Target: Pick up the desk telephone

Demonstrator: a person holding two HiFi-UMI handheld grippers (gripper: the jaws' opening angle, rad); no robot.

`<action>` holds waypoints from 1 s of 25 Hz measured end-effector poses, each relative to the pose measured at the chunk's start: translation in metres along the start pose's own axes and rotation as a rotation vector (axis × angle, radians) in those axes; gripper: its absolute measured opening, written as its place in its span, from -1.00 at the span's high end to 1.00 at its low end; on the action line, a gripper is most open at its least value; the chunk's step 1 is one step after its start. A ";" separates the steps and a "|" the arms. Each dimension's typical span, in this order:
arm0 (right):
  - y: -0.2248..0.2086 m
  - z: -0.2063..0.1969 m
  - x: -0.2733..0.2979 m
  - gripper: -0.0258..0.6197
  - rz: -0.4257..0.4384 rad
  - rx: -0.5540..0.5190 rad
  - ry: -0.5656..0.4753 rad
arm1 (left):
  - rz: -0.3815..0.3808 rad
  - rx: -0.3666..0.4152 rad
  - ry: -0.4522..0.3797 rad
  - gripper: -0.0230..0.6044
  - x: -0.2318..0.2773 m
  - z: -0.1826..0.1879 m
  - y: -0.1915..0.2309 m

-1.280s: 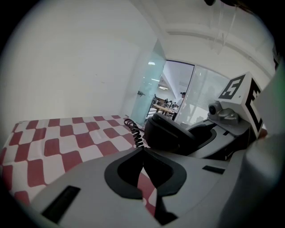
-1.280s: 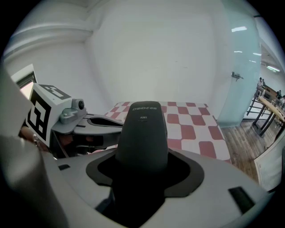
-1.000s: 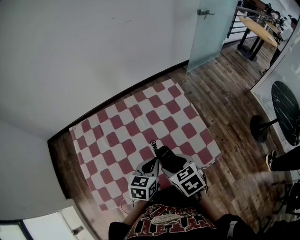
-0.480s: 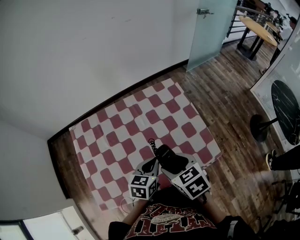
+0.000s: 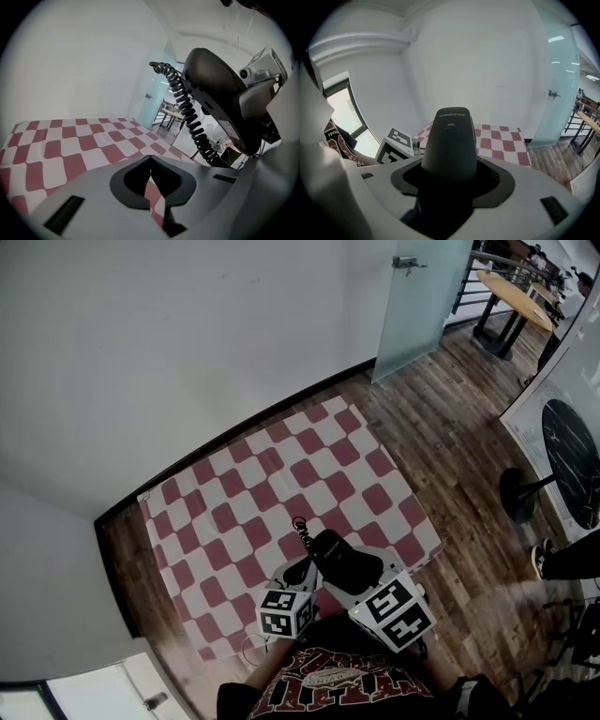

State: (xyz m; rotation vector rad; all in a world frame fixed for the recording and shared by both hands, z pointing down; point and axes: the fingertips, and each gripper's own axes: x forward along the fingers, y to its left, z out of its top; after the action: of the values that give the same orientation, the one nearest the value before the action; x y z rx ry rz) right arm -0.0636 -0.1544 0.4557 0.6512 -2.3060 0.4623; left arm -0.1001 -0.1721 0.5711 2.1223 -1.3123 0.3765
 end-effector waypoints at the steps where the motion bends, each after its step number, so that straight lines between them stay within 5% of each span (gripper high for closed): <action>1: 0.001 0.002 -0.002 0.01 0.002 -0.003 0.000 | 0.000 0.002 0.002 0.90 0.000 0.000 0.000; 25: 0.012 0.011 -0.012 0.02 0.035 -0.030 -0.009 | -0.011 -0.006 -0.003 0.90 -0.001 0.002 -0.004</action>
State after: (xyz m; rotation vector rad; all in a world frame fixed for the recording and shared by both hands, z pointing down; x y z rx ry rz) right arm -0.0684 -0.1455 0.4380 0.6001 -2.3321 0.4406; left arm -0.0969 -0.1713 0.5674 2.1253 -1.3012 0.3650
